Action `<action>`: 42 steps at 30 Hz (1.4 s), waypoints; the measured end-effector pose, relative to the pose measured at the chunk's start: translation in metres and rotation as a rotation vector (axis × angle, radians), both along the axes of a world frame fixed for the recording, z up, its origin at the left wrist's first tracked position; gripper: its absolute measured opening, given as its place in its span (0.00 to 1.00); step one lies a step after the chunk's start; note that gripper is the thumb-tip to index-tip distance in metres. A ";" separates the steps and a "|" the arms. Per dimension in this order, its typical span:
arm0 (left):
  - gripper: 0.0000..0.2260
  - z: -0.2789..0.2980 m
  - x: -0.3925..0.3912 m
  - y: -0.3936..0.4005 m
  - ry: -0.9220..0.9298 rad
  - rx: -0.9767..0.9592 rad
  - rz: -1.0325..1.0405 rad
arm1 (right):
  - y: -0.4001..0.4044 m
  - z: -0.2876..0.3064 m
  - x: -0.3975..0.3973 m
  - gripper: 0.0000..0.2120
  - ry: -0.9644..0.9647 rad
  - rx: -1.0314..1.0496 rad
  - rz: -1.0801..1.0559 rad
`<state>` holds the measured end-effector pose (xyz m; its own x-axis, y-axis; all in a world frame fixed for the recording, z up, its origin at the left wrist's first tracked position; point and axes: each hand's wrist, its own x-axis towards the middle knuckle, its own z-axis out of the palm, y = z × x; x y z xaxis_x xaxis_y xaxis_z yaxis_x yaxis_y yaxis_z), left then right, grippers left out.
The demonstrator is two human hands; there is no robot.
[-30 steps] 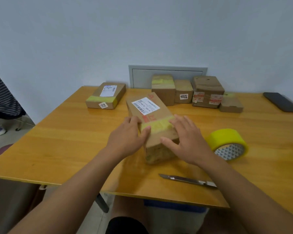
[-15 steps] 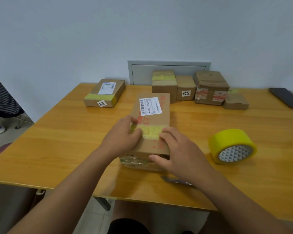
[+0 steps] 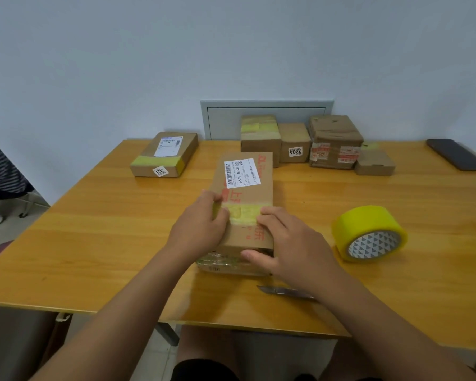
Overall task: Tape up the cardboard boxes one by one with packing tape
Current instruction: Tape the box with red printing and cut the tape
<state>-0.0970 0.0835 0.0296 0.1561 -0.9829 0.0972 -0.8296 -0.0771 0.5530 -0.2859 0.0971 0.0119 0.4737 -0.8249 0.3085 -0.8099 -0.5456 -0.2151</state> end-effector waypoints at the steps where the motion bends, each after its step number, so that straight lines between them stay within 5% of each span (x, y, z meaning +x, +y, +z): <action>1: 0.14 0.000 -0.001 -0.001 -0.015 0.002 0.003 | 0.000 0.003 -0.002 0.38 0.011 0.038 0.002; 5: 0.14 0.002 -0.003 -0.005 -0.052 0.016 0.009 | -0.004 0.012 -0.024 0.37 -0.027 0.108 -0.005; 9: 0.14 0.005 -0.003 -0.007 -0.193 0.063 -0.009 | -0.014 0.017 -0.060 0.30 -0.100 -0.083 -0.085; 11: 0.16 0.011 -0.007 -0.006 -0.323 0.089 0.012 | -0.021 0.021 -0.077 0.27 0.006 -0.136 -0.160; 15: 0.20 0.026 -0.033 0.002 -0.507 -0.117 -0.020 | -0.027 0.023 -0.107 0.30 0.343 0.090 -0.273; 20: 0.20 0.034 -0.084 0.009 -0.495 -0.216 -0.298 | -0.021 0.022 -0.123 0.35 0.384 0.123 -0.246; 25: 0.22 0.021 -0.114 0.005 -0.601 -0.083 -0.493 | -0.009 0.013 -0.129 0.29 0.345 -0.015 -0.198; 33: 0.21 0.010 -0.125 0.003 -0.652 0.026 -0.528 | 0.004 -0.012 -0.145 0.32 0.206 -0.219 -0.125; 42: 0.21 0.009 -0.114 0.001 -0.409 -0.004 -0.532 | 0.014 -0.004 -0.142 0.28 -0.044 -0.289 -0.045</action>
